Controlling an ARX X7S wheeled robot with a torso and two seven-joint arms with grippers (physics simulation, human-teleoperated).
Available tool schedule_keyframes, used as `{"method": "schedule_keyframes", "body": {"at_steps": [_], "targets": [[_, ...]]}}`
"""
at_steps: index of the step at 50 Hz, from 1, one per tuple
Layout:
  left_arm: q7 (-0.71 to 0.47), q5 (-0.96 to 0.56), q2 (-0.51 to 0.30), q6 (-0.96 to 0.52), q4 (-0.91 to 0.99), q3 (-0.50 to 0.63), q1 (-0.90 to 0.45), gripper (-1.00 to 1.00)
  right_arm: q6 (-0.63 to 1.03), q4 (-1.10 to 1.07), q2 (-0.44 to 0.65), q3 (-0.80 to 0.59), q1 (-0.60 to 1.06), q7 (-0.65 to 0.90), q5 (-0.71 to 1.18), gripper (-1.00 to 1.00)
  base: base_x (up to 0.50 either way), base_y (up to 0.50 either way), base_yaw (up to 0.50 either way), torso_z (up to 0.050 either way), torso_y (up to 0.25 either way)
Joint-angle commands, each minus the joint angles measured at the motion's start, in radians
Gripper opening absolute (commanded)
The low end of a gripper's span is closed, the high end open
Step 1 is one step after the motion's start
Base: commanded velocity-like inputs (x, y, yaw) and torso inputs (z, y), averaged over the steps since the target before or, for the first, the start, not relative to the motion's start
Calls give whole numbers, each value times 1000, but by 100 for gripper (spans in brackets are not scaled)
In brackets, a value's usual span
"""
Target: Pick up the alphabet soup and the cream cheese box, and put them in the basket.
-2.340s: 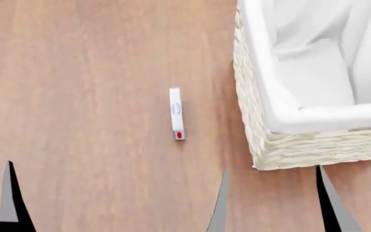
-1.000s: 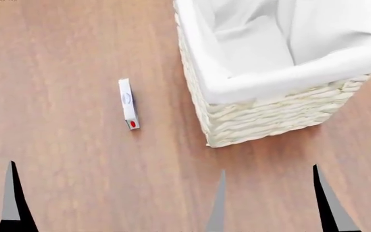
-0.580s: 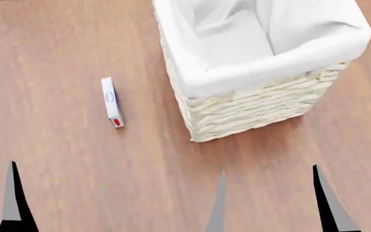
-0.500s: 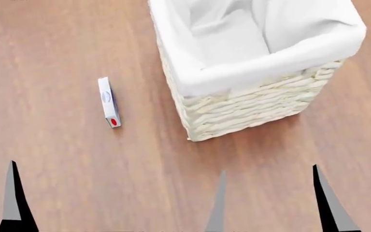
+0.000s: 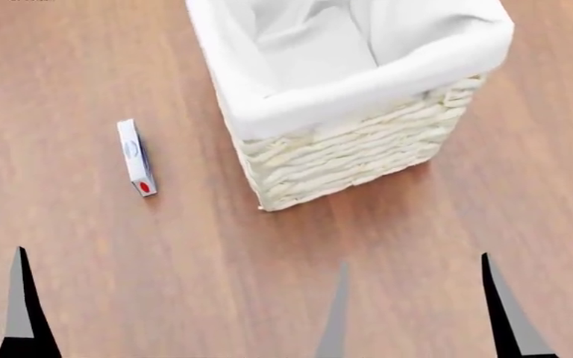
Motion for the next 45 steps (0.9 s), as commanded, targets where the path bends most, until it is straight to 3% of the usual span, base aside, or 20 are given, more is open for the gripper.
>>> {"method": "schedule_keyframes", "body": {"at_steps": [1, 21, 45], "targets": [[-2, -8, -4, 7, -10, -1, -3, 100, 5, 5, 0, -9, 8, 4, -4, 100, 0, 0, -180, 0, 0], [-6, -25, -9, 22, -21, -4, -5, 100, 40, -59, 23, -10, -30, 26, -32, 100, -3, -8, -33, 0, 0], [-4, -34, -12, 30, -64, 8, -22, 100, 291, -252, 69, -3, -135, 73, -41, 100, 0, 0, 0, 0, 0]]}}
